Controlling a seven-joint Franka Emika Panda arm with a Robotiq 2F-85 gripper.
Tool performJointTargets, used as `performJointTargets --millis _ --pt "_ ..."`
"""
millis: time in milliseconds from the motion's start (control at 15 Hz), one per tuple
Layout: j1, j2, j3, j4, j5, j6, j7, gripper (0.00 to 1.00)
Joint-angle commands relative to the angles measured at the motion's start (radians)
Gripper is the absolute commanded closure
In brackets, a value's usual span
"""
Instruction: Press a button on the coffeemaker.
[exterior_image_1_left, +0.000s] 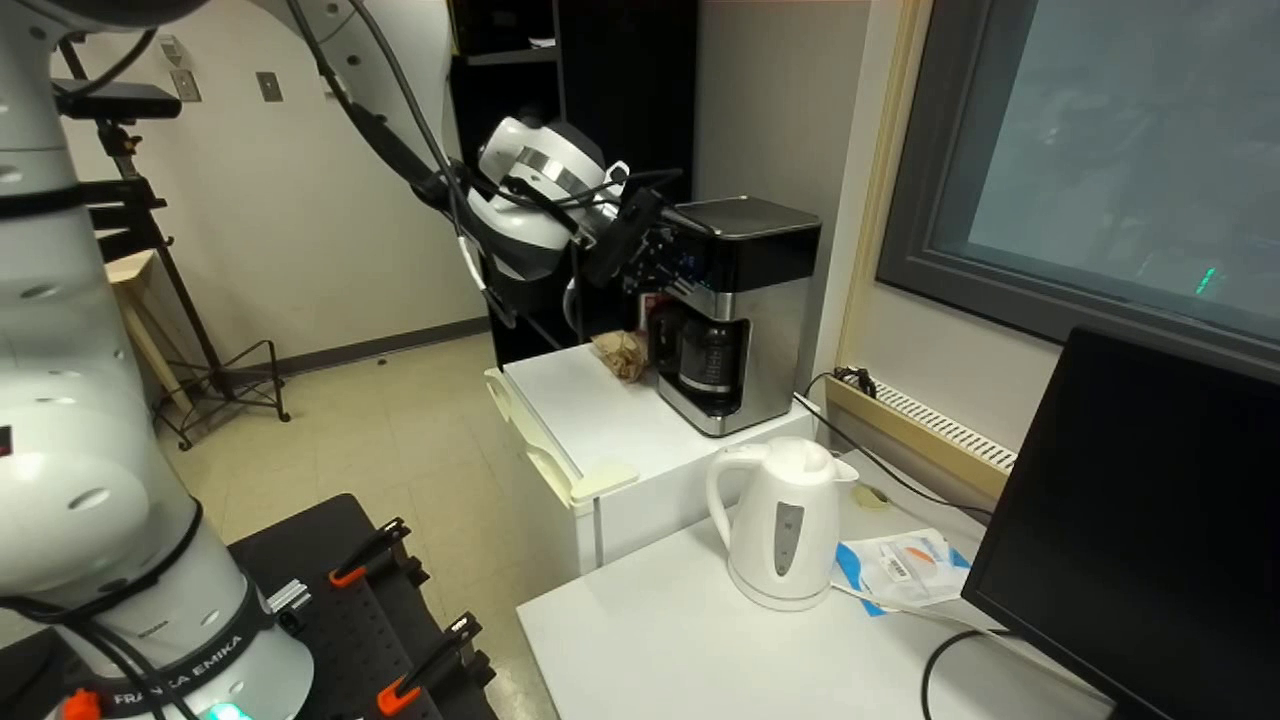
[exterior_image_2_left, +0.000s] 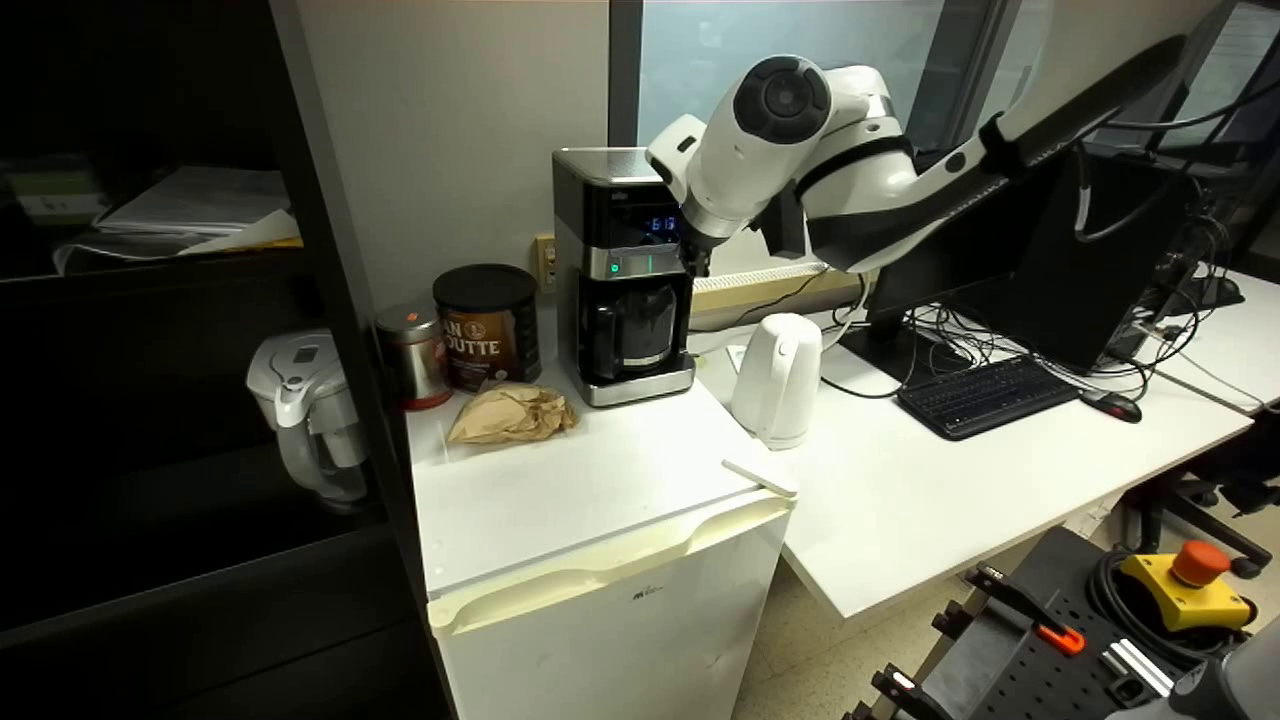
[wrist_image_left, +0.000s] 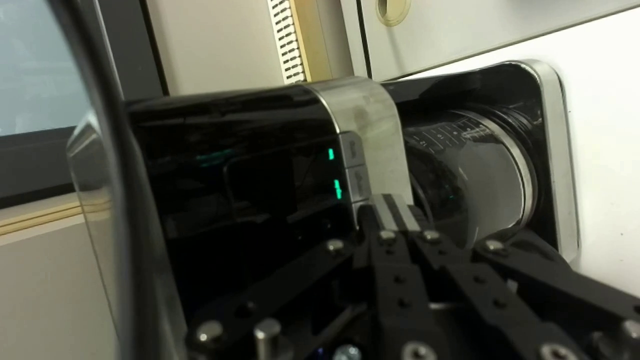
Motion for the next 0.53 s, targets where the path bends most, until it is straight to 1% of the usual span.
performJointTargets --millis 0,467 --pt "-0.002 0.016 -0.004 0.029 -0.047 0.026 0.026 0.99" --pt "-0.006 0.024 -0.007 0.037 -0.064 0.039 0.033 0.99"
